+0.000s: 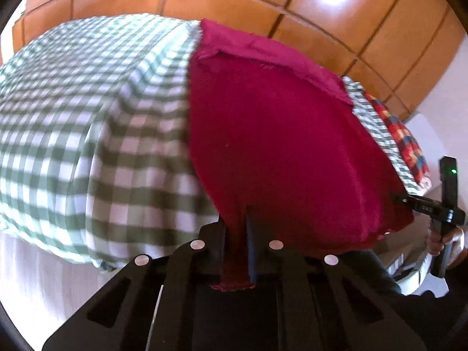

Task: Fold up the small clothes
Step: 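Grasp the sweater hem with the left tool while the right tool grasps it too, then lift the hem with both tools and fold it toward the collar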

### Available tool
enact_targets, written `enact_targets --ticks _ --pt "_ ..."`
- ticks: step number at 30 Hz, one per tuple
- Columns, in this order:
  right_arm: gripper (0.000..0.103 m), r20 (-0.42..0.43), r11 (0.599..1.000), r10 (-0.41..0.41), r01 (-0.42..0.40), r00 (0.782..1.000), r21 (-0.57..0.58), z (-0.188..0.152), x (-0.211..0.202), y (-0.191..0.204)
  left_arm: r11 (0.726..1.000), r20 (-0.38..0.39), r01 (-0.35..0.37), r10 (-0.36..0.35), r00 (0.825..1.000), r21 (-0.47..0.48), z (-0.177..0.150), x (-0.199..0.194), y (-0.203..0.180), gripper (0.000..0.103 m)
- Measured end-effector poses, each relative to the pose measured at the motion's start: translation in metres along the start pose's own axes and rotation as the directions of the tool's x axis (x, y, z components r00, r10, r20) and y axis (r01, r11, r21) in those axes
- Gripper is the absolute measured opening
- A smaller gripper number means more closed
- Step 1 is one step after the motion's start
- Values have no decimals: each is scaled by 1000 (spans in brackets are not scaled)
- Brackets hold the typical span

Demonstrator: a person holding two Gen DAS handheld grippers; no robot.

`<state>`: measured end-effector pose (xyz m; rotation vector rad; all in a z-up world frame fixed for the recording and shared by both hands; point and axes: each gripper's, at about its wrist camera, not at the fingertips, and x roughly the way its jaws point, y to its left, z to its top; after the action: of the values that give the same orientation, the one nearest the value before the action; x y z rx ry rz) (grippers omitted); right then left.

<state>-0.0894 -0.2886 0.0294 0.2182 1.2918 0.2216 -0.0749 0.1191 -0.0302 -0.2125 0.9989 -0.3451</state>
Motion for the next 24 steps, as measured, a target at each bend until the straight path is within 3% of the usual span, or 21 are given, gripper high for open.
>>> enact_targets --ticks 5,8,12,22,23,24 --pt "9 105 988 139 -146 985 59 26 -24 -1 989 62 140 -138 989 -41 29 -23 1 9" --pt "9 161 978 174 -189 971 84 51 -26 -6 978 115 200 -192 975 -59 52 -30 6 9" --pt "9 197 976 157 -183 968 120 91 -10 -19 969 175 240 -226 958 -64 97 -22 10 9" --pt "9 151 978 65 -93 986 186 171 55 -43 974 152 177 -156 976 -142 195 63 30 9" --pt "10 149 979 64 -91 987 184 177 59 -44 977 149 153 -132 980 -146 202 71 32 14" --pt "20 152 977 81 -109 985 183 182 62 -47 981 145 122 -101 984 -149 209 79 34 16"
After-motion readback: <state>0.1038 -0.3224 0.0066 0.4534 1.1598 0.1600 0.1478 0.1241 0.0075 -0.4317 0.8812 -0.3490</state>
